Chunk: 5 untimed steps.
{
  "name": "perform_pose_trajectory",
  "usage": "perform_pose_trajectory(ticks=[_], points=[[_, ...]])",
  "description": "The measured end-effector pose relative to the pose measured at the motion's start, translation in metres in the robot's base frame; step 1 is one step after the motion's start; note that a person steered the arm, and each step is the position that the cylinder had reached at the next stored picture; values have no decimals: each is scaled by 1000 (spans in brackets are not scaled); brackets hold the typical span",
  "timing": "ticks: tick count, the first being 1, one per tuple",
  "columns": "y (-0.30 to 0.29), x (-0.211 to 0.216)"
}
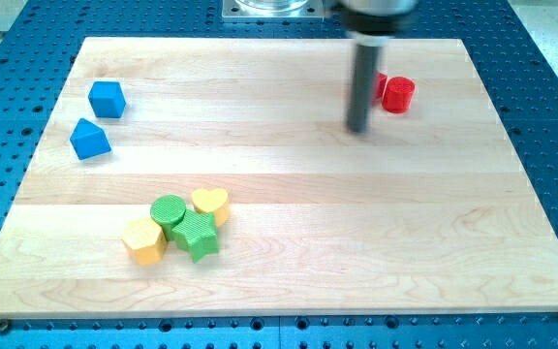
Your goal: Move your arm diagonally bottom right to the heart
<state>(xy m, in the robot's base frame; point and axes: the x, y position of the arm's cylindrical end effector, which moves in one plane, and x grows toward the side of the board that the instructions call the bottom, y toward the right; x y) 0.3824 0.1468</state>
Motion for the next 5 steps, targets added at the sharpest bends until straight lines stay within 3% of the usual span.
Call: perform_pose_trajectory(ticks=[5], points=[[11,33]])
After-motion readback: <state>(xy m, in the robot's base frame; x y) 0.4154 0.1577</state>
